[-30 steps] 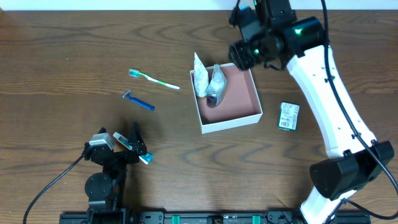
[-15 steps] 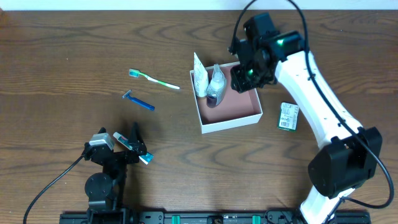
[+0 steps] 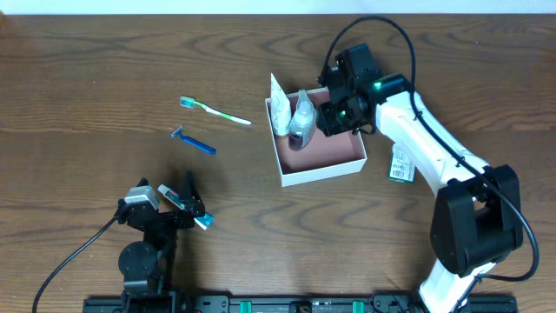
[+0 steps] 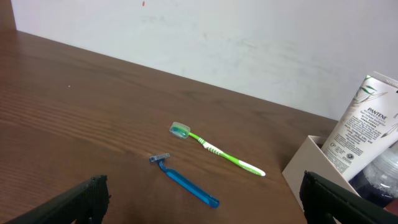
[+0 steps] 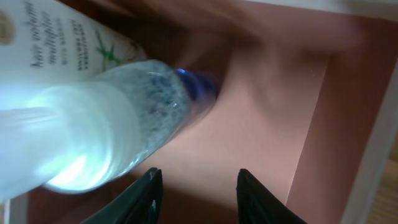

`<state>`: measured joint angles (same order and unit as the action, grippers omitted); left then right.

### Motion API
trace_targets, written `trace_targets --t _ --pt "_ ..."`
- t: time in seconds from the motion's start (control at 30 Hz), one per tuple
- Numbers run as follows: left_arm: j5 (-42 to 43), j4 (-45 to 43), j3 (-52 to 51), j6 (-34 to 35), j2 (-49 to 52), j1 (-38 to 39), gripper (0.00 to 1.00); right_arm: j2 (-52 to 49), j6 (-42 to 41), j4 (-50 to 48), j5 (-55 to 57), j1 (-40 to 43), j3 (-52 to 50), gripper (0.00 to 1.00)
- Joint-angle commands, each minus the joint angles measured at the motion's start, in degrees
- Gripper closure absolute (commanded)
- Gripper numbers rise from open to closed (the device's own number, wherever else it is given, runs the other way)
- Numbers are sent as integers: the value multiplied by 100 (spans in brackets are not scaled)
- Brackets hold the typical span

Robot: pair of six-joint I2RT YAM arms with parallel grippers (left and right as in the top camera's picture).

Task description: Pack container

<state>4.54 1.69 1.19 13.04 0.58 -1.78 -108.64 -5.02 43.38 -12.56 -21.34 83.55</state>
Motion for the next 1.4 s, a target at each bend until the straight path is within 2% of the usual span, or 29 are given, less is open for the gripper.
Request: trace_targets --t 0.0,0.57,1.37 --pt "105 192 -96 -94 -28 -2 2 -28 -140 -210 79 -79 -138 60" --pt "105 195 -96 -96 -28 -2 2 -46 -181 -1167 76 -83 -280 57" --pt "105 195 -96 -94 -28 -2 2 -463 -177 -1751 -267 -197 -278 55"
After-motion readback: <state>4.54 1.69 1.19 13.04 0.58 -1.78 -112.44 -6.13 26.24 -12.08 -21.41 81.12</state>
